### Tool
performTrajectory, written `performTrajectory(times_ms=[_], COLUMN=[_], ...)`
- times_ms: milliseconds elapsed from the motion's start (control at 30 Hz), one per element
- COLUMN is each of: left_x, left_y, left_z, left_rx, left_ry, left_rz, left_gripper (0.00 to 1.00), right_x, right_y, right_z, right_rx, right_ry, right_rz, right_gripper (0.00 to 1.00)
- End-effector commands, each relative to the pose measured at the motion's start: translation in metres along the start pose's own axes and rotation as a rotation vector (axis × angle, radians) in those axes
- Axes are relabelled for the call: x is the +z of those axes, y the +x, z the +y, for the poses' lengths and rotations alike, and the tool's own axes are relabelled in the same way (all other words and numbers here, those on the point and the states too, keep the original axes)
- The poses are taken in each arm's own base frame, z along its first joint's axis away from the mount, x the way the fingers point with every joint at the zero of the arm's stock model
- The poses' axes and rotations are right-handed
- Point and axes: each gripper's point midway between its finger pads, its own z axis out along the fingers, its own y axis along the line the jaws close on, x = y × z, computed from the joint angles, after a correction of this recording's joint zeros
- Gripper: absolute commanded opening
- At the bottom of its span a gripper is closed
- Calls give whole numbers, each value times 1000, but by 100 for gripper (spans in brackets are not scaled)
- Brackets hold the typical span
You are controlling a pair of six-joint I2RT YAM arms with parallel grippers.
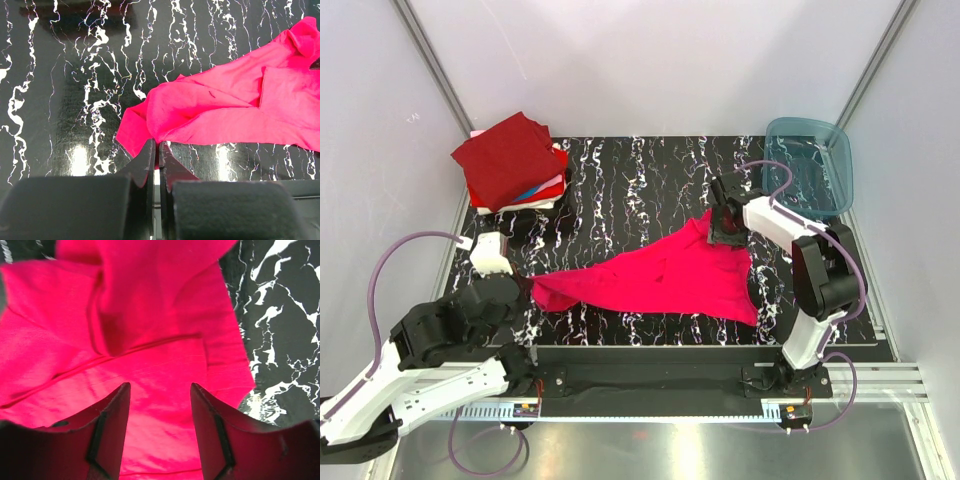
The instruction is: Fold and stack the t-shirts
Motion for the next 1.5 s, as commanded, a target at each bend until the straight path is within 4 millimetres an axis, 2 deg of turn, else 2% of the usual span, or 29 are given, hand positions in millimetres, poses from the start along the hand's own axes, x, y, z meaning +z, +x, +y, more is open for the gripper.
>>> performTrajectory(times_ms=[0,233,600,833,1100,1467], left_x=[0,0,1,3,4,4], left_y=[-8,-9,-8,-6,-6,-6], left_z=[-6,-6,-8,-8,-9,-9], left_rx=[-27,-29,-19,-8,-4,-8], left_ry=[26,28,23,14,12,6], left_rz=[-33,-36,-28,-21,-16,-17], left_gripper=[0,0,0,0,0,0], right_x=[9,24,37,33,20,14], right_y=[1,-5,-9,-7,-11,6], right_z=[-11,-30,-24,-21,-25,-16], right_rx=[-25,4,25,22,23,4], right_ry=[-9,-1,-47,-73,-60,-95], right_rz=[17,42,65,70,45,80], right_gripper=[56,53,48,46,46,47])
